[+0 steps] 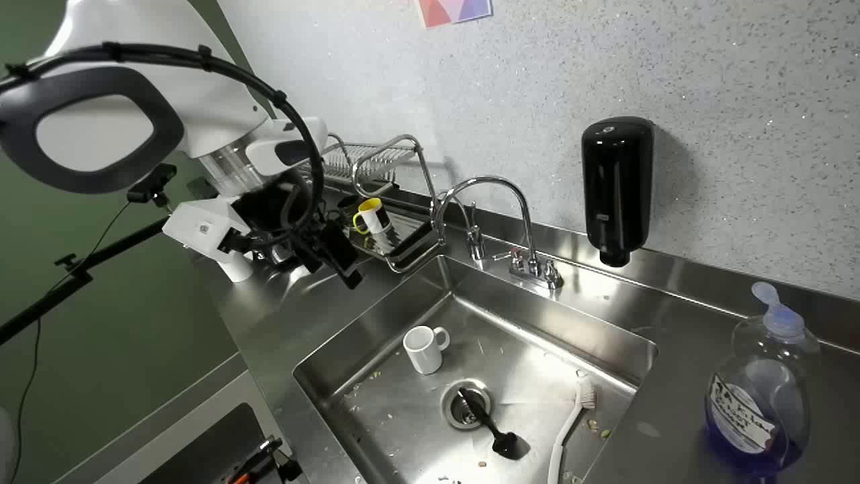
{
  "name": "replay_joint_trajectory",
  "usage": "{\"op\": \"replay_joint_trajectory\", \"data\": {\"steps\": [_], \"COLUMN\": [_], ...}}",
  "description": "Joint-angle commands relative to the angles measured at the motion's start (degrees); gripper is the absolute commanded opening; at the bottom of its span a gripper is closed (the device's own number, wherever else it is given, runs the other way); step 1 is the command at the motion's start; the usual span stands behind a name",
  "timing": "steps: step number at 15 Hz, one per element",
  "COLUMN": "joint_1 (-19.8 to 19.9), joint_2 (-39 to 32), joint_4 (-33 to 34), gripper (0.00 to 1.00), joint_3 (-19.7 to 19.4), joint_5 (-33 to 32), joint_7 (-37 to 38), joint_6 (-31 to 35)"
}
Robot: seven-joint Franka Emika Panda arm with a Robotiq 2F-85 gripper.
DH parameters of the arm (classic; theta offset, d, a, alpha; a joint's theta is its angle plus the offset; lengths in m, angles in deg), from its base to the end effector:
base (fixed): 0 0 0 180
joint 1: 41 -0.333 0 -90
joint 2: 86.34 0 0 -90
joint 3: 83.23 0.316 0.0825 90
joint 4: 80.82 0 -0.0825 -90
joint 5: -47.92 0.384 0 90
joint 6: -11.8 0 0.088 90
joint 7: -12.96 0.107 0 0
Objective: Move the brush from the right to the left side of the sink
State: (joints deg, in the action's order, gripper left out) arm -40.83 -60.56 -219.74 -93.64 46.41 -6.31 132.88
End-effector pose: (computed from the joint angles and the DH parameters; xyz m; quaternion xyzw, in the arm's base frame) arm 0.4172 -0.0834 0.4813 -0.9936 -0.0878 -0.0710 0.0102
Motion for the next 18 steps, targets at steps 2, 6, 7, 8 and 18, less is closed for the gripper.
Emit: {"op": "replay_joint_trajectory", "data": {"steps": [2, 6, 7, 8, 18], "joint_1": [0.68, 0.68, 0.68, 0.68, 3.68], "joint_2": [-0.06, -0.06, -0.06, -0.06, -16.56], "joint_4": [0.11, 0.11, 0.11, 0.11, 3.64], "gripper": [1.0, 1.0, 1.0, 1.0, 1.0], "joint_3": [0.62, 0.62, 0.62, 0.62, 0.16], "joint_5": [0.33, 0.33, 0.33, 0.33, 2.59], "joint_7": [-0.24, -0.24, -0.24, -0.24, 12.56], "joint_6": [-0.15, -0.15, -0.15, -0.15, 11.9]}}
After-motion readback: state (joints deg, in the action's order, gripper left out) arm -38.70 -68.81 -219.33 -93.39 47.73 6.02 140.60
